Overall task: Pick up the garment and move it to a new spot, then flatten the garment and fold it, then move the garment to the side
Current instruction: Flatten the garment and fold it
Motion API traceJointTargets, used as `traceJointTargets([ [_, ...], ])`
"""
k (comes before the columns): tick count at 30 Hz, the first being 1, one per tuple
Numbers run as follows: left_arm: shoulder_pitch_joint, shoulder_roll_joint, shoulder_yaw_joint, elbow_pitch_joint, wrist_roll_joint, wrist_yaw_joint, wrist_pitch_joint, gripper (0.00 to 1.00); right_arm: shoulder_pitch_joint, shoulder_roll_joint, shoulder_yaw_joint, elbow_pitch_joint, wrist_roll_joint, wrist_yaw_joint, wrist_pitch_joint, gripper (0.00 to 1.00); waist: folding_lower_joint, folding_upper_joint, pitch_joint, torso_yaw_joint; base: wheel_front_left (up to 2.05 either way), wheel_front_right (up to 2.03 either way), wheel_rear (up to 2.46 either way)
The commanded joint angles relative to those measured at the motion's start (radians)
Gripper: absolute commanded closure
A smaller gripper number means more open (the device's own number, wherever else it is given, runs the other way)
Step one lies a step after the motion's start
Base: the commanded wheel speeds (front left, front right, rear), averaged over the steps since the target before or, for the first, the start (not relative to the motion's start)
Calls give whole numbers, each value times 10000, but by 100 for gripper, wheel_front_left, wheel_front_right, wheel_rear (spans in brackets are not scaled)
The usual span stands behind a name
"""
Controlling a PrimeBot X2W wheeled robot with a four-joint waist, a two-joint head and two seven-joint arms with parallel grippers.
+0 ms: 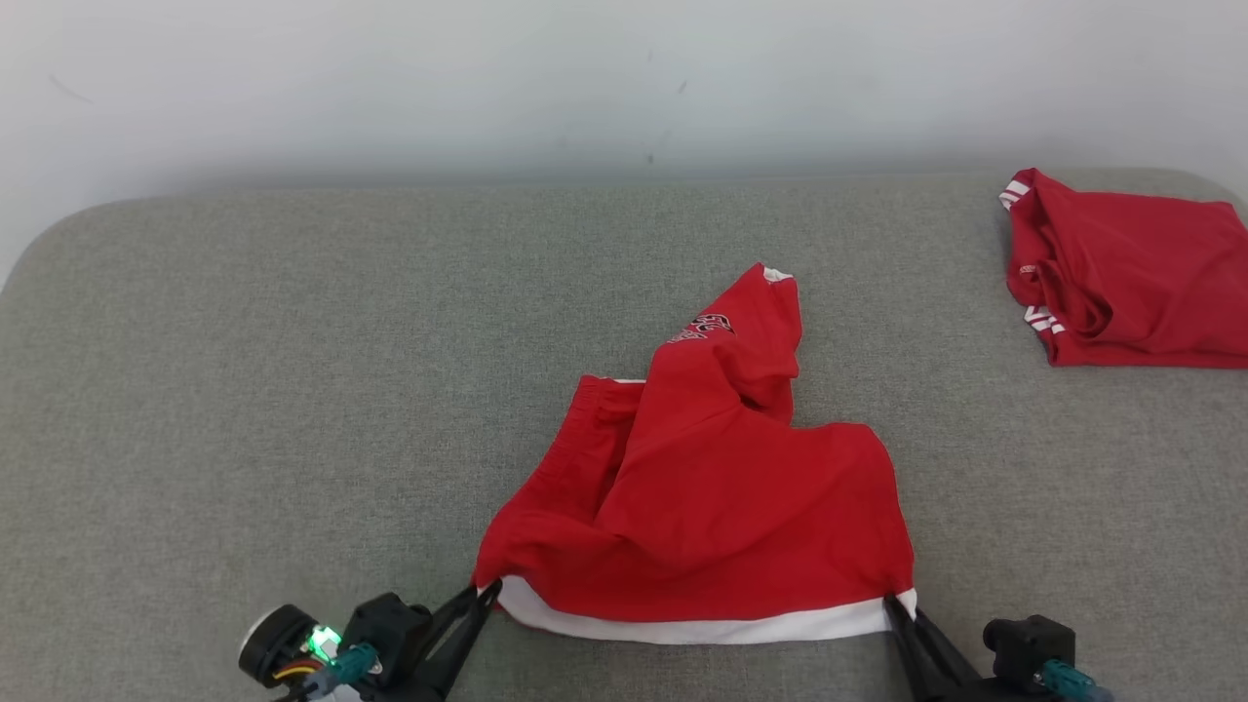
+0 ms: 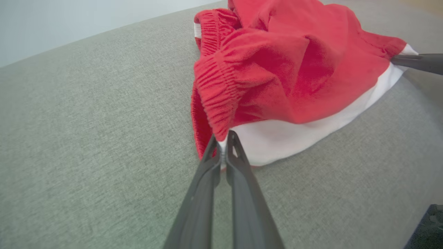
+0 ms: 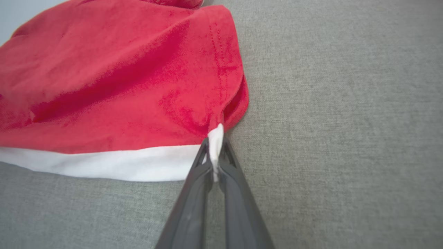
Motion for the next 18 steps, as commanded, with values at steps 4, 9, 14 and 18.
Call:
traceJointTargets([
  [4,215,-12,440,-418,-16,15,-29,100,260,-183,-152,-695,2,-33,2,100,-1,-1,-59,-21,0,0,0],
  [9,203,199,1236,-1477,105,14,-29,100,234,-363,-605,-2354,211,-33,2,100,-1,-1,-31,-120,0,0,0],
  [14,-654,433,1524,-2196,-48,16,-31,100,-573,-723,-544,-3310,495,-33,2,100,-1,-1,123,-203,0,0,0],
  [18,-2195,515,1222,-2298,-405,16,-31,100,-1657,-1180,-568,-3471,826,-33,46,100,-1,-1,516,-161,0,0,0],
])
